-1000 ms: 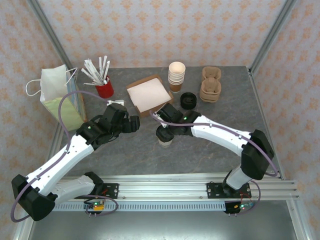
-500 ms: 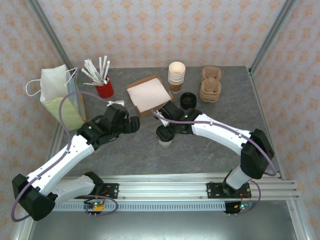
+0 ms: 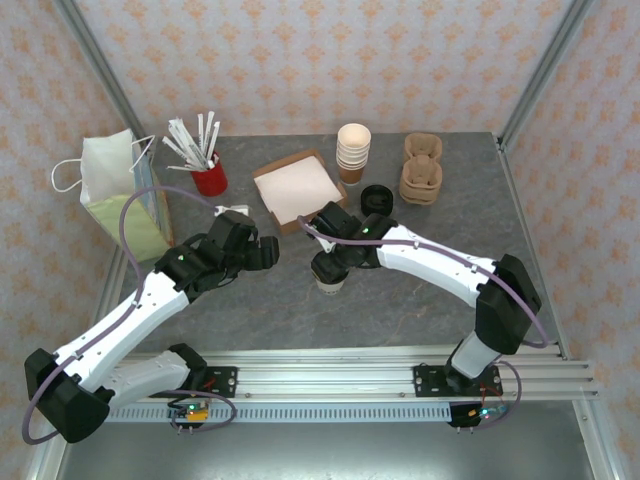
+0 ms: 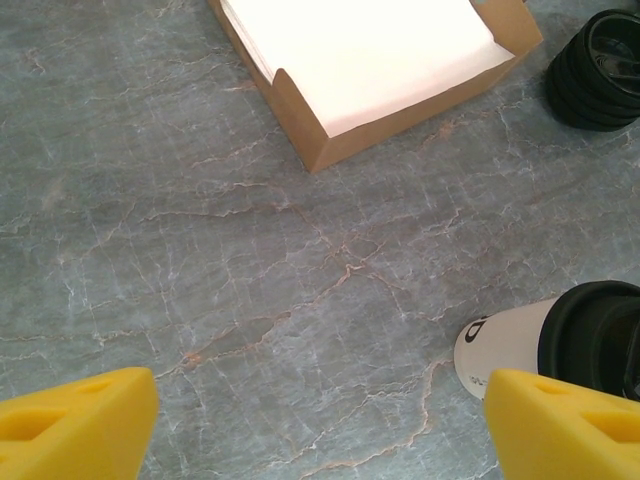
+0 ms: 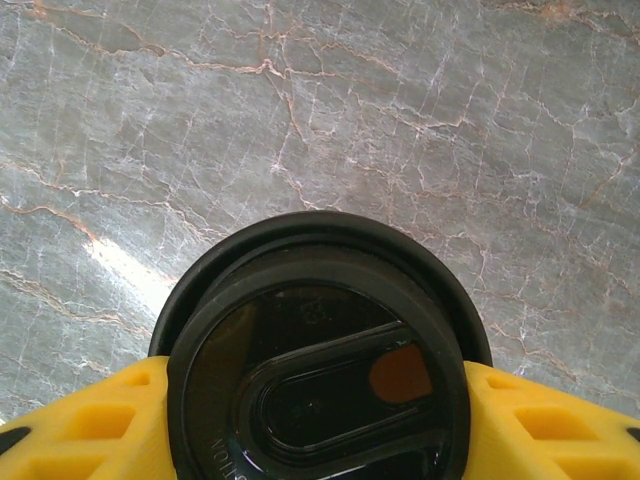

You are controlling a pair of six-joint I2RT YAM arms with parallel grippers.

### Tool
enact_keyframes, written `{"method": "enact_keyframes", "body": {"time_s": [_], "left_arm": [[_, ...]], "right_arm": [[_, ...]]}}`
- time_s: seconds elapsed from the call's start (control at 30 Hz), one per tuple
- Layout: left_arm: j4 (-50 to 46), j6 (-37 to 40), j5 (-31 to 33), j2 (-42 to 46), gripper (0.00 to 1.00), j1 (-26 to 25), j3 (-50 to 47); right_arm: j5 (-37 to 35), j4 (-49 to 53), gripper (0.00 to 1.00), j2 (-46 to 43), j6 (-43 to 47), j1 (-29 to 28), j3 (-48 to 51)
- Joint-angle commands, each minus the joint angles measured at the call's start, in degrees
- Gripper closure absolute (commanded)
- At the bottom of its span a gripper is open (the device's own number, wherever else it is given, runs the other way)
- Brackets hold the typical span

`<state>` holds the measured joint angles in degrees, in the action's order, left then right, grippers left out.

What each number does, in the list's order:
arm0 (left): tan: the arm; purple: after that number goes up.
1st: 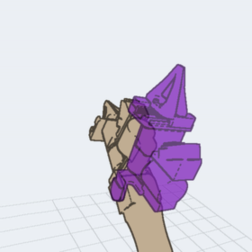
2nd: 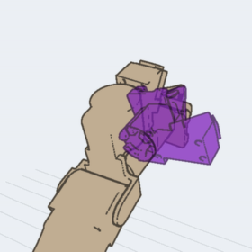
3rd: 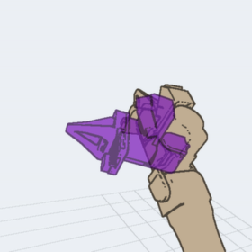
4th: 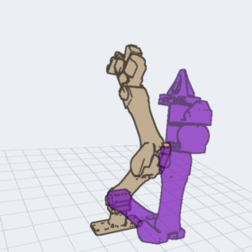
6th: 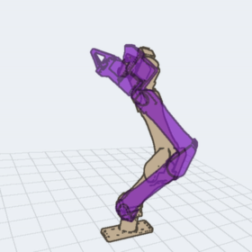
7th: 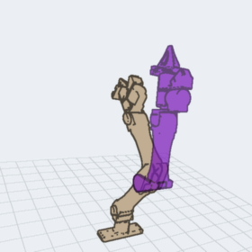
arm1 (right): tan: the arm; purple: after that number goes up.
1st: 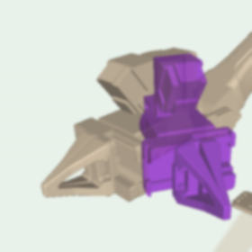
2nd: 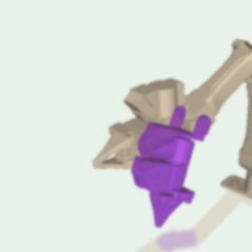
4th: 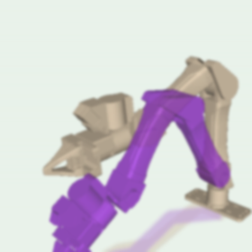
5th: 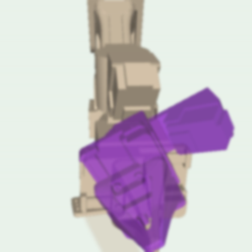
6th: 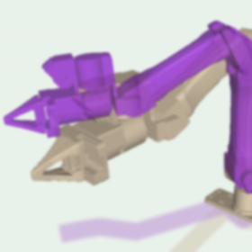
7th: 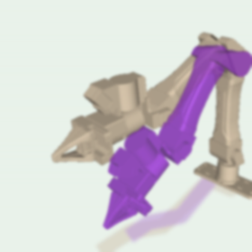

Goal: Pack the takeout coffee

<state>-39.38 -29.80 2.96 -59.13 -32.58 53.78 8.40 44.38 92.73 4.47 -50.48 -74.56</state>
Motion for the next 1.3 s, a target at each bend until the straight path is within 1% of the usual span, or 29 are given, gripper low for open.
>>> {"method": "enact_keyframes", "body": {"time_s": [0.0, 0.13, 0.27, 0.43, 0.9, 1.27], "left_arm": [[-0.3, -0.2, 0.0, 1.0, 0.15, 0.4, 0.0], [-0.2, 0.0, 0.1, 1.1, 0.15, 0.5, 0.2], [0.1, 0.1, -0.5, 0.8, 0.15, 0.4, 0.1], [0.0, 0.1, -0.9, 0.8, 0.15, 0.4, 0.4], [0.2, 0.6, -1.7, -0.7, 0.15, 0.4, 2.0], [0.7, 0.8, -0.9, -0.4, 0.15, 0.4, 1.2]], "right_arm": [[-2.7, 13.6, 0.41, 2.6, -1.1, -0.3, 3.0], [-2.5, 14.3, 0.39, -1.0, -2.3, 0.9, 2.1], [-2.3, 13.7, 0.38, -2.5, -3.5, 1.7, 2.6], [-2.6, 12.9, 0.33, -2.4, -3.8, 1.8, 3.5], [-2.5, 13.2, 0.19, -4.7, -4.4, 2.3, 1.3], [-2.2, 12.7, 0.17, -7.5, -4.7, 3.0, -0.4]]}}
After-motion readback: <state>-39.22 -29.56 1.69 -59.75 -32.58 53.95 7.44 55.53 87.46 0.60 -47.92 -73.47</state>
